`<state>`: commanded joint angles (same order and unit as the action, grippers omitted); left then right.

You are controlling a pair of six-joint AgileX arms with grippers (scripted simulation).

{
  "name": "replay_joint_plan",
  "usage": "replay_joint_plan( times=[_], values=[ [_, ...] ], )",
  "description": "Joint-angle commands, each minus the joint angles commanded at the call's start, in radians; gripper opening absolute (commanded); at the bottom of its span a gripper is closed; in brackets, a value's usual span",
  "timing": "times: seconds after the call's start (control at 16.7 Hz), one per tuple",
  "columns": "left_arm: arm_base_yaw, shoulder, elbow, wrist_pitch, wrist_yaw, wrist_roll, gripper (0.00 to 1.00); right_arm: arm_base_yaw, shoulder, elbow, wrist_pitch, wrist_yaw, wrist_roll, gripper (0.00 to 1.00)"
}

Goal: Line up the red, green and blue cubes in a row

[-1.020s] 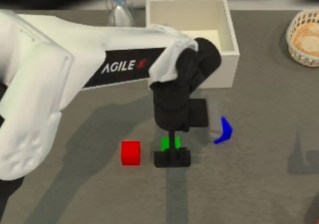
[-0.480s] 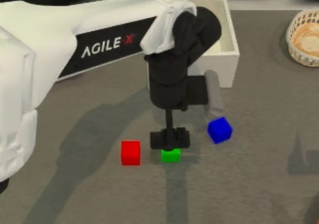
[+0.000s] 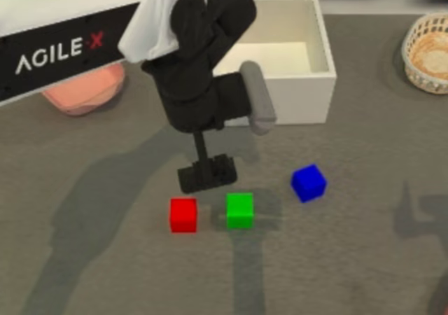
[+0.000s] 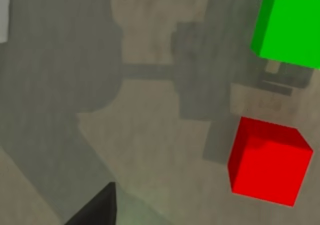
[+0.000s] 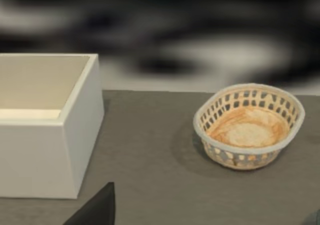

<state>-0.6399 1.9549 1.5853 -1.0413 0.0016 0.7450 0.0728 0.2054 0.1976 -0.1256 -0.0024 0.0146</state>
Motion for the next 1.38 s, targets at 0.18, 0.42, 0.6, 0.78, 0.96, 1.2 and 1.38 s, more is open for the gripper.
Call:
replay_joint_plan(
  times=[0.18,0.42,0.6,0.78,0.96,1.2,1.38],
  values=[
    [0.099,-0.239,-0.196,0.119,-0.007,-0.085,1.00,0.057,0.238,0.203,-0.127,0.002,0.013,1.00],
    [0.251,-0.646,-0.531,0.312,-0.015,-0.230,1.00,0.148,0.668,0.513,-0.333,0.005,0.033,1.00],
    [0.366,-0.974,-0.806,0.473,-0.018,-0.349,1.00,0.222,1.013,0.750,-0.500,0.005,0.047,1.00],
    [0.469,-1.287,-1.071,0.631,-0.018,-0.466,1.00,0.293,1.317,0.974,-0.658,0.003,0.061,1.00],
    [0.550,-1.550,-1.288,0.777,-0.016,-0.569,1.00,0.354,1.563,1.174,-0.790,0.002,0.073,1.00],
    [0.623,-1.802,-1.487,0.938,-0.008,-0.678,1.00,0.418,1.832,1.395,-0.920,0.003,0.086,1.00],
    [0.652,-1.922,-1.565,1.018,-0.003,-0.730,1.00,0.445,1.941,1.494,-0.975,0.005,0.092,1.00]
  ],
)
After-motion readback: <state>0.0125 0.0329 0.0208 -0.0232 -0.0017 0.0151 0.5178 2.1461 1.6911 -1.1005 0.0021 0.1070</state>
